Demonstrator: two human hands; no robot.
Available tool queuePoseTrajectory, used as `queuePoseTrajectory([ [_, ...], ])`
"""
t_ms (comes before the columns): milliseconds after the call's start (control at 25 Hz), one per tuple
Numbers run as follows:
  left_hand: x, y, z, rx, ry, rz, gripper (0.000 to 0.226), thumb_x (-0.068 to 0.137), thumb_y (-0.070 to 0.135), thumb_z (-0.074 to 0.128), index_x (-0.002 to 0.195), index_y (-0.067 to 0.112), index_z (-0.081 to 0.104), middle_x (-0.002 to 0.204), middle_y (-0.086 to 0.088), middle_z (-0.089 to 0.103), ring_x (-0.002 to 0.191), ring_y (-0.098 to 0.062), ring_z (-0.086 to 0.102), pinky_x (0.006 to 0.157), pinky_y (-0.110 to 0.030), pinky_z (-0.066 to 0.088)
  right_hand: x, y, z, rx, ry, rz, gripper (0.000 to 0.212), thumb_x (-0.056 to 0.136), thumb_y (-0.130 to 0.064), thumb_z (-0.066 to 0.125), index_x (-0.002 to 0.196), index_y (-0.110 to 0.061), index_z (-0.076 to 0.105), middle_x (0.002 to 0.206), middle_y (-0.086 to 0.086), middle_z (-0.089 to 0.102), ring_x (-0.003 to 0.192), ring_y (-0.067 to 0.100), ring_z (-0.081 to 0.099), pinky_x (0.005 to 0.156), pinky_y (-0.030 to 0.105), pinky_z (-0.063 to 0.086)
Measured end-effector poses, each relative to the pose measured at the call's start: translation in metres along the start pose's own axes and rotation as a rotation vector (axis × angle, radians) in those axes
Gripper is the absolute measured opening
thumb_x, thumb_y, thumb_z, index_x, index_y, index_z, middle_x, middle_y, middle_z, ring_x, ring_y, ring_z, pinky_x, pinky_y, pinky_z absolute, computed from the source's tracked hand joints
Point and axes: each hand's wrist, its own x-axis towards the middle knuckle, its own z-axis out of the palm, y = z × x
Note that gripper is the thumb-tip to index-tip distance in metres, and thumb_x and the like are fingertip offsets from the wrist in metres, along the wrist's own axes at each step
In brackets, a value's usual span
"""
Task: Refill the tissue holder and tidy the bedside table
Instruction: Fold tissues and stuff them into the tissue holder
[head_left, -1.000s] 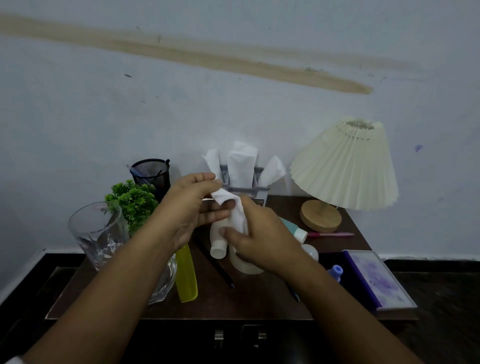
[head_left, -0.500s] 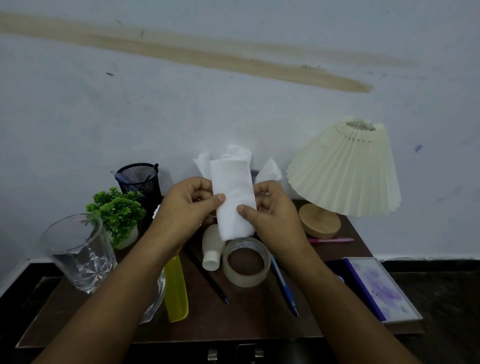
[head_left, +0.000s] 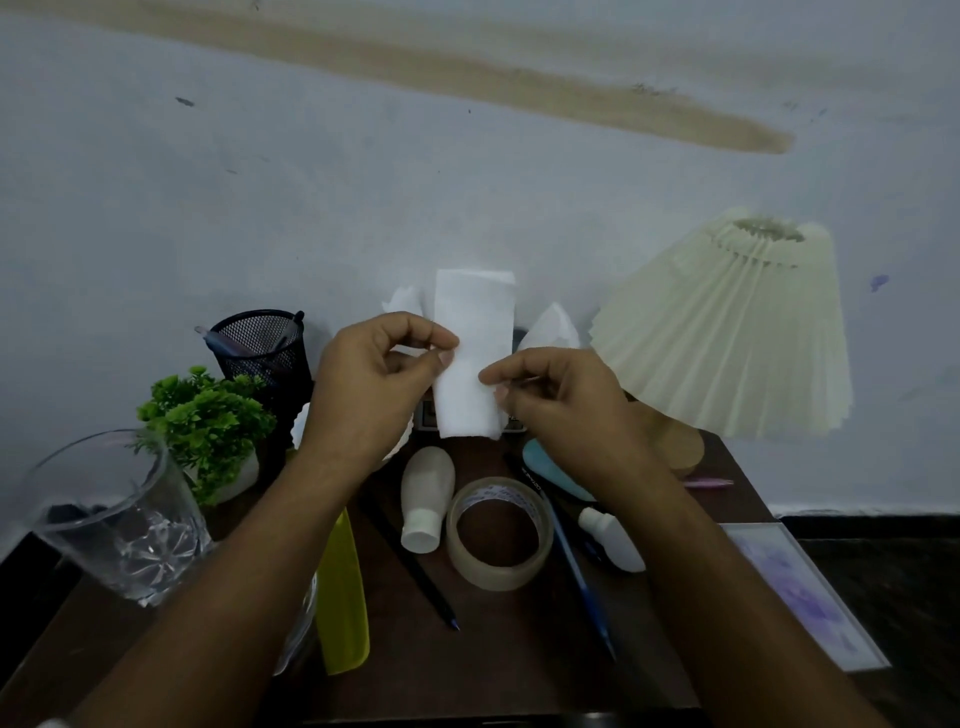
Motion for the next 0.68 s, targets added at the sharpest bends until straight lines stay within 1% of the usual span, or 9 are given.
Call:
queuePoseTrajectory([
  [40, 0.002, -0.001, 0.001, -0.012, 0.002, 0.003, 0.013, 0.091, 0.008, 0.071, 0.093, 0.019, 0.077, 0.088, 0.002, 0.077, 0.074, -0.032, 0.071, 0.074, -0.035, 0.063, 0.002, 0.0, -0.001, -0.007, -0.01, 0.006, 0.02, 0.093, -0.006, 0.066, 0.105, -0.015, 0.079, 0.095, -0.003, 0.076, 0.084, 0.006, 0.069, 0.079, 0.019, 0.057],
  [80, 0.004, -0.003, 0.001, -0.021, -0.006, 0.006, 0.014, 0.092, 0.007, 0.07, 0.096, 0.018, 0.078, 0.09, 0.002, 0.077, 0.076, -0.028, 0.072, 0.075, -0.032, 0.062, 0.005, 0.001, -0.001, -0.024, -0.01, 0.01, 0.02, 0.094, -0.007, 0.065, 0.108, -0.015, 0.078, 0.093, -0.006, 0.075, 0.082, 0.004, 0.069, 0.078, 0.019, 0.056],
  [200, 0.011, -0.007, 0.001, 0.011, -0.09, 0.025, 0.023, 0.095, 0.004, 0.064, 0.105, 0.019, 0.079, 0.099, 0.004, 0.078, 0.089, -0.012, 0.074, 0.085, -0.035, 0.061, 0.009, 0.001, -0.003, -0.118, 0.041, -0.002, 0.03, 0.095, -0.01, 0.064, 0.121, -0.02, 0.072, 0.077, -0.014, 0.064, 0.067, -0.002, 0.061, 0.067, 0.014, 0.047],
  [320, 0.017, -0.013, 0.001, 0.11, -0.151, 0.039, 0.028, 0.096, 0.004, 0.061, 0.108, 0.022, 0.079, 0.1, 0.007, 0.077, 0.094, -0.003, 0.072, 0.088, -0.036, 0.061, 0.013, 0.002, -0.003, -0.139, 0.048, -0.015, 0.038, 0.096, -0.01, 0.063, 0.132, -0.02, 0.065, 0.085, -0.01, 0.065, 0.078, 0.004, 0.065, 0.072, 0.014, 0.049],
  [400, 0.02, -0.015, 0.0, 0.175, -0.172, 0.043, 0.028, 0.097, 0.007, 0.061, 0.111, 0.024, 0.078, 0.104, 0.01, 0.076, 0.095, -0.002, 0.07, 0.089, -0.036, 0.06, 0.015, 0.003, 0.0, -0.139, 0.047, -0.027, 0.04, 0.096, -0.009, 0.062, 0.135, -0.019, 0.063, 0.094, -0.009, 0.067, 0.085, 0.006, 0.066, 0.078, 0.018, 0.053],
  [480, 0.022, -0.016, -0.001, 0.233, -0.184, 0.055, 0.027, 0.098, 0.012, 0.06, 0.114, 0.026, 0.077, 0.108, 0.011, 0.075, 0.093, -0.003, 0.069, 0.088, -0.036, 0.059, 0.015, 0.005, 0.002, -0.147, 0.041, -0.02, 0.042, 0.097, -0.008, 0.061, 0.137, -0.019, 0.061, 0.099, -0.007, 0.068, 0.084, 0.008, 0.066, 0.081, 0.025, 0.057],
  [600, 0.023, -0.014, -0.002, 0.29, -0.167, 0.061, 0.025, 0.098, 0.017, 0.06, 0.114, 0.029, 0.076, 0.101, 0.009, 0.075, 0.082, -0.006, 0.067, 0.075, -0.028, 0.058, 0.015, 0.008, 0.004, -0.114, 0.017, 0.037, 0.042, 0.097, -0.008, 0.061, 0.137, -0.018, 0.06, 0.094, 0.002, 0.073, 0.08, 0.014, 0.071, 0.077, 0.038, 0.062],
  [640, 0.023, -0.014, -0.002, 0.291, -0.158, 0.06, 0.025, 0.098, 0.018, 0.061, 0.114, 0.029, 0.076, 0.099, 0.009, 0.075, 0.08, -0.007, 0.067, 0.072, -0.026, 0.055, 0.015, 0.008, 0.005, -0.105, 0.015, 0.047, 0.042, 0.097, -0.008, 0.061, 0.138, -0.018, 0.06, 0.096, 0.005, 0.074, 0.081, 0.014, 0.072, 0.075, 0.039, 0.063],
  [680, 0.023, -0.014, -0.002, 0.29, -0.151, 0.064, 0.024, 0.098, 0.019, 0.061, 0.114, 0.03, 0.076, 0.1, 0.009, 0.074, 0.08, -0.009, 0.066, 0.072, -0.026, 0.053, 0.015, 0.009, 0.006, -0.103, 0.013, 0.05, 0.042, 0.097, -0.008, 0.061, 0.138, -0.018, 0.059, 0.1, 0.007, 0.073, 0.082, 0.013, 0.072, 0.074, 0.036, 0.063],
])
